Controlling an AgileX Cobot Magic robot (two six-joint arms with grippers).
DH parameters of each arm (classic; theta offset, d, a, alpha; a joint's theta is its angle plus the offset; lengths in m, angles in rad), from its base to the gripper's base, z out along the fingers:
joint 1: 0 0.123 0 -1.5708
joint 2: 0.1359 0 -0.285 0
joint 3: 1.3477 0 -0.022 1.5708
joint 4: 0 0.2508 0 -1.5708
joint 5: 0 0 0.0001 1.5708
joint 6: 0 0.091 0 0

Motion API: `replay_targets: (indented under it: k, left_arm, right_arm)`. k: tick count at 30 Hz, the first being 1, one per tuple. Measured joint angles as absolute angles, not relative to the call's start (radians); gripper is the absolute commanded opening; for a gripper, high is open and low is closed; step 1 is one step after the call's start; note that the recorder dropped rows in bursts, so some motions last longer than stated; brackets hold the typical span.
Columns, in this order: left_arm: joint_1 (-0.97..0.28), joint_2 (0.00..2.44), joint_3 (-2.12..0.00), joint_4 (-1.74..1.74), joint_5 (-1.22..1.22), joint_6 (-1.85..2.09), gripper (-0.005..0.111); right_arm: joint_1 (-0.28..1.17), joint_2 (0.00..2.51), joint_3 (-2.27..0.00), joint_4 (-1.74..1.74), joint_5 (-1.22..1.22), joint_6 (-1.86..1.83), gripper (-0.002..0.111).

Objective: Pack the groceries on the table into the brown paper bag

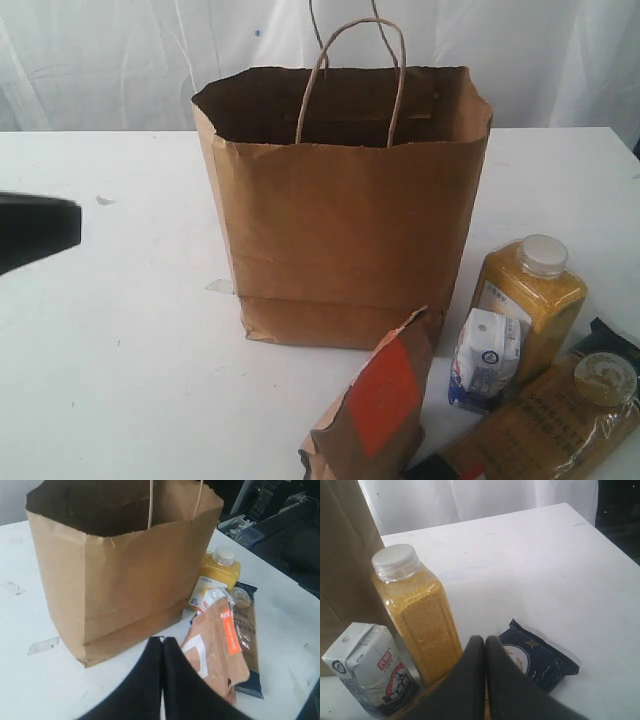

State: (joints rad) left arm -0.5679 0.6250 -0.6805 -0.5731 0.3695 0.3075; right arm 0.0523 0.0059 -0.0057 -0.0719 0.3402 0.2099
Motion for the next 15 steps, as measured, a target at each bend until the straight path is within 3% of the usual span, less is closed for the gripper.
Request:
replay_targets:
  k: [7, 15]
  left_arm:
    - [-0.568, 0.524, -0.521, -0.697, 0.370, 0.307, 0.000]
    - [-0.568, 0.523, -0.506, -0.716, 0.401, 0.309, 0.000]
  right_arm:
    - [0.052, 0.006, -0.006, -0.072, 0.340, 0.210, 0.000]
    - [0.052, 0.006, -0.006, -0.072, 0.340, 0.210, 0.000]
